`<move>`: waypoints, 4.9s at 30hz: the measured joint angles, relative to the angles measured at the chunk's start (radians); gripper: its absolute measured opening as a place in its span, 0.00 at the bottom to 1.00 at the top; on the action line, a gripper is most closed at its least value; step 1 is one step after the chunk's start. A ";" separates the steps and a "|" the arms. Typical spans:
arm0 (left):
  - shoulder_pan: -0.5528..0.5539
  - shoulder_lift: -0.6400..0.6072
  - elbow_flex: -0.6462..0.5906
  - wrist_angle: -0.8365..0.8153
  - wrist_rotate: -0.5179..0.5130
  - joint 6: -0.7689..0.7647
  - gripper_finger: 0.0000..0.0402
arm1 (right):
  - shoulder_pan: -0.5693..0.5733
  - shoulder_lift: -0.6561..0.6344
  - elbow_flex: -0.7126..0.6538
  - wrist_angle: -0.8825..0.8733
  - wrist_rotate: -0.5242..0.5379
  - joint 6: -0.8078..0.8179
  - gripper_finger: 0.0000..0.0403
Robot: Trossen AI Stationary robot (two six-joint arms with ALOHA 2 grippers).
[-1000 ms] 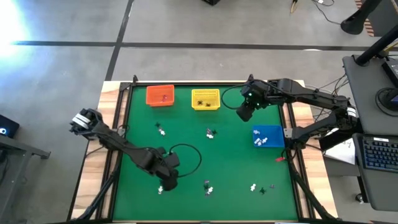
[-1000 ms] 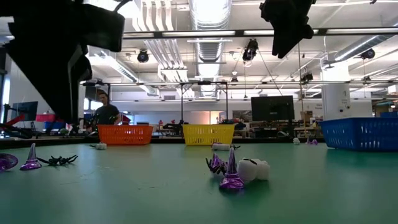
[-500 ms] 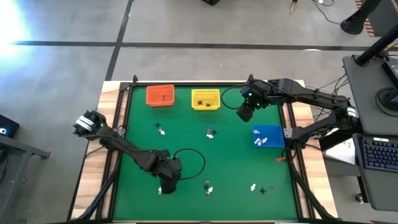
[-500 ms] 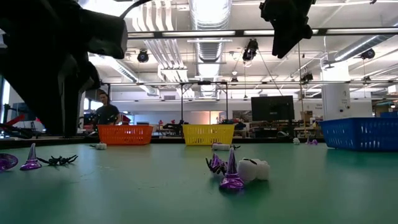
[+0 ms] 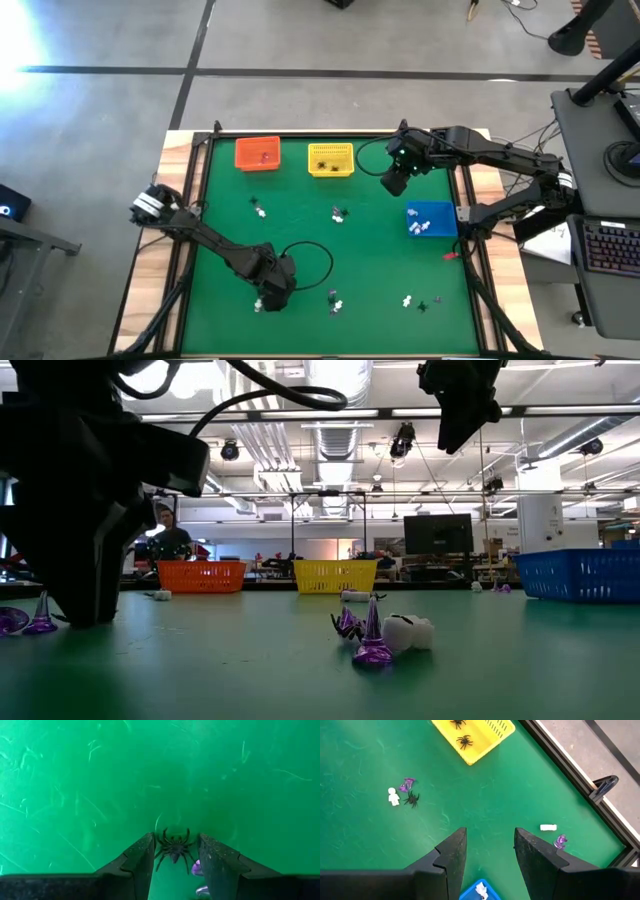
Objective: Sort Halloween decoration
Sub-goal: Put the black spider toy into the yellow basket
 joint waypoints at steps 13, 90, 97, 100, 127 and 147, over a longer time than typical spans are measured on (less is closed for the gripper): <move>0.001 -0.019 -0.004 -0.005 0.020 -0.015 0.10 | 0.000 0.000 0.000 0.000 0.000 -0.014 0.39; 0.738 -0.319 -0.005 0.281 -0.091 0.355 0.00 | 0.000 0.000 0.000 0.000 0.000 -0.092 0.39; 0.837 -0.319 -0.005 0.394 -0.012 0.426 0.00 | 0.000 0.000 0.000 0.007 0.000 -0.092 0.39; 0.879 -0.319 -0.005 0.418 0.021 0.449 0.00 | 0.000 0.000 0.000 0.007 0.000 -0.083 0.39; 1.017 -0.086 0.089 0.523 0.148 0.592 0.00 | 0.000 0.000 0.000 0.007 0.000 0.275 0.39; 1.036 0.041 0.314 0.231 0.146 0.829 0.03 | 0.000 0.000 -0.013 0.004 0.000 0.355 0.39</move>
